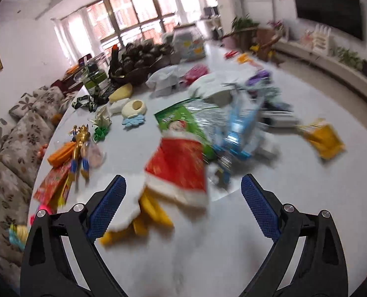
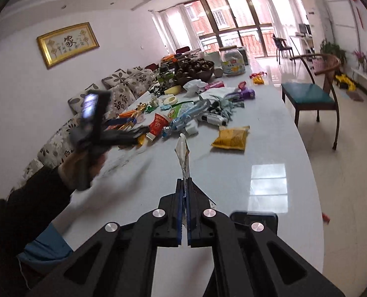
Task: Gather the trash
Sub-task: 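Grasp the torn wrapper with the right tool while the left tool grasps the red paper cup, then drop the wrapper and red cup into the dark bin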
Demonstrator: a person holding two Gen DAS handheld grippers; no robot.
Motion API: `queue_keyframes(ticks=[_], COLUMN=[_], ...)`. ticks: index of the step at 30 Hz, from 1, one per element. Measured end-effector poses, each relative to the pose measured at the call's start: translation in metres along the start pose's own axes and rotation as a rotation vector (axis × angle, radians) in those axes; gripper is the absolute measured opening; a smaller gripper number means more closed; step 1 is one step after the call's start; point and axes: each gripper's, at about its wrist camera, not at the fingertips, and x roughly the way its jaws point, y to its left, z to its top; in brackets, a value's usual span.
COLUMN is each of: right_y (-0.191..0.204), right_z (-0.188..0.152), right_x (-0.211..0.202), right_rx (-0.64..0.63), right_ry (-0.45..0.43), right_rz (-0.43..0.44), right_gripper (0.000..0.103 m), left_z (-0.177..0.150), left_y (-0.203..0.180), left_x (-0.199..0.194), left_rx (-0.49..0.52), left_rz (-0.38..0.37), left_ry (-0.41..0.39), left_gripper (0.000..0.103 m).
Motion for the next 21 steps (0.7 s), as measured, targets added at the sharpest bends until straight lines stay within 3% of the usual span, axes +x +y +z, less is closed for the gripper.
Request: queue_keyframes(ticks=[3,4,5,6,7,10,12,16,19,21], right_y=[-0.003,-0.003,-0.002,-0.001,0.001,0.013,0.025,0.064,0.101,0.124], right_z=[-0.005,-0.007,-0.009,-0.01,-0.011,-0.014,-0.018,-0.025,-0.043,-0.059], right_x=[0.006,0.008,0.008,0.009,0.011,0.01,0.005,-0.007,-0.02,-0.026], right_rx=[0.003,0.008,0.012,0.016,0.019,0.017,-0.005,-0.032,-0.069,-0.099], right_ry=[0.019,0.023,0.026,0.028,0.03,0.031,0.029,0.016,0.028,0.053], right_rz=[-0.011,-0.009,-0.005,-0.003,0.0,0.02,0.036,0.147,0.265,0.32], right_gripper=[0.002,0.002,0.002,0.002,0.002,0.002,0.002,0.002,0.002,0.002], left_z=[0.011,0.011,0.011,0.01,0.007,-0.002,-0.011,-0.062,-0.126,-0.172], left_y=[0.014,0.016,0.016,0.015,0.014,0.015,0.022,0.027,0.015,0.008], left_x=[0.036,0.043,0.05,0.058,0.063,0.034,-0.012,-0.15,-0.239,-0.276], left_rx=[-0.044,-0.05,-0.048,-0.039,-0.031,-0.035,-0.076,-0.088,-0.04,-0.027], left_rz=[-0.006,-0.012,-0.023,-0.047,-0.04,-0.06,-0.139,-0.275,-0.312,-0.335], left_ry=[0.056,0.071,0.09,0.121,0.135,0.041,-0.062,-0.261,-0.334,-0.324], left_gripper=[0.092,0.085,0.073,0.036,0.035,0.026,0.026,0.027,0.027,0.028])
